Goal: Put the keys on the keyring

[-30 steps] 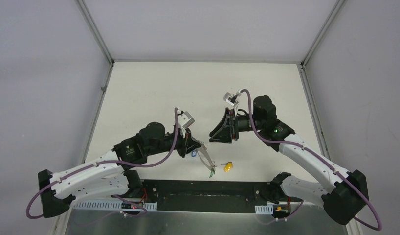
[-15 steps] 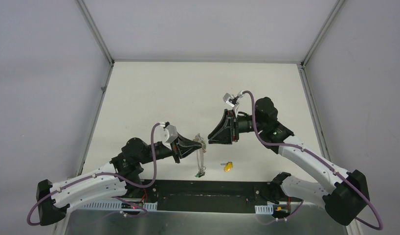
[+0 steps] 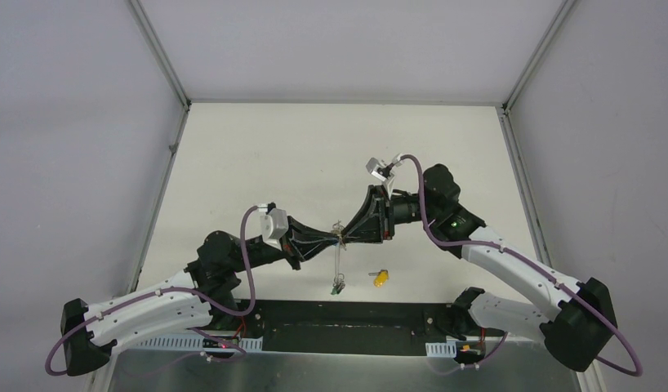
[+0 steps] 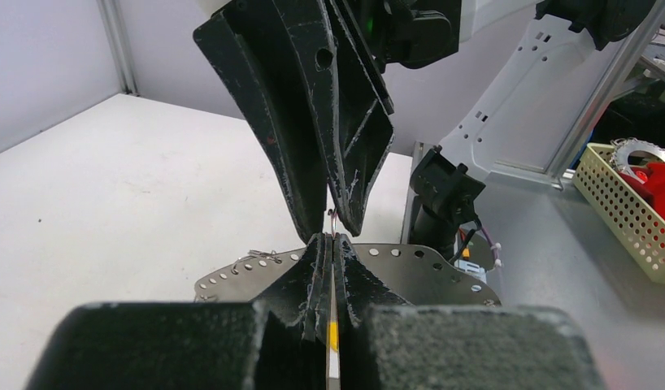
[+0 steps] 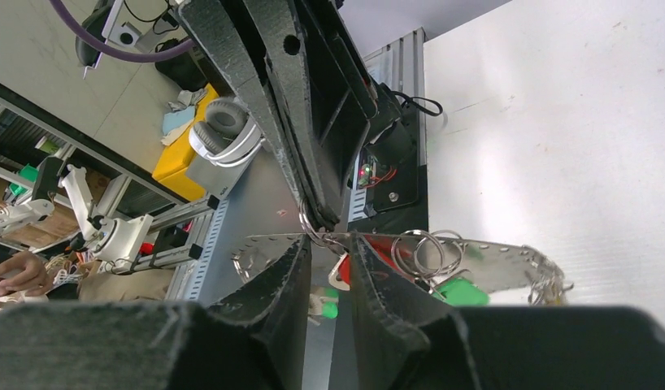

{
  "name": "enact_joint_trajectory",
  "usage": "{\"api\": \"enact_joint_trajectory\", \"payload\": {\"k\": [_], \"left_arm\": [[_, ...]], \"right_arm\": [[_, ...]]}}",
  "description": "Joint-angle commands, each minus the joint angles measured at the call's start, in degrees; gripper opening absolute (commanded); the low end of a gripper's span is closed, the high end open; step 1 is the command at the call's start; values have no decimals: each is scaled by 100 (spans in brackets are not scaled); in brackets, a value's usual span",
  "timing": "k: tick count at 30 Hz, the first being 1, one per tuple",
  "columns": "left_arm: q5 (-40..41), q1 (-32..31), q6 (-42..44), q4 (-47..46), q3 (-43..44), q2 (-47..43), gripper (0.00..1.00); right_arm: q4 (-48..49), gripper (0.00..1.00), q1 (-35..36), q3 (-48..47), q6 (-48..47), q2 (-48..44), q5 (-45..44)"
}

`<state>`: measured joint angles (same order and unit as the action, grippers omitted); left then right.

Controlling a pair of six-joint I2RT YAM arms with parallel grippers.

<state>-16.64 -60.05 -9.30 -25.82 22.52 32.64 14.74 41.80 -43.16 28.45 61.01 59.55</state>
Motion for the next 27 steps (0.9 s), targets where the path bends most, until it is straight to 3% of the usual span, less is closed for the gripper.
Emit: {"api": "enact_joint_trajectory", "payload": {"k": [1,17,19,23,27], "left_arm": [[14,-47,109,-523,85,-46,0],[31,-42,94,-487,130,-7,0],[34,-34,88,-470,131,-11,0],[25,-42,81,-467,121,-15,0],[37,-38,68,-376,140,-14,0]], "right_arm": [[505,24,54,-27,34,-269,-211],[582,24,186,-24,51,-111,-261],[574,21,187,-39,43,-107,-264],[529,0,188,-69,6,-95,-221],[298,0,188,-124,-132,-106,-173]]}}
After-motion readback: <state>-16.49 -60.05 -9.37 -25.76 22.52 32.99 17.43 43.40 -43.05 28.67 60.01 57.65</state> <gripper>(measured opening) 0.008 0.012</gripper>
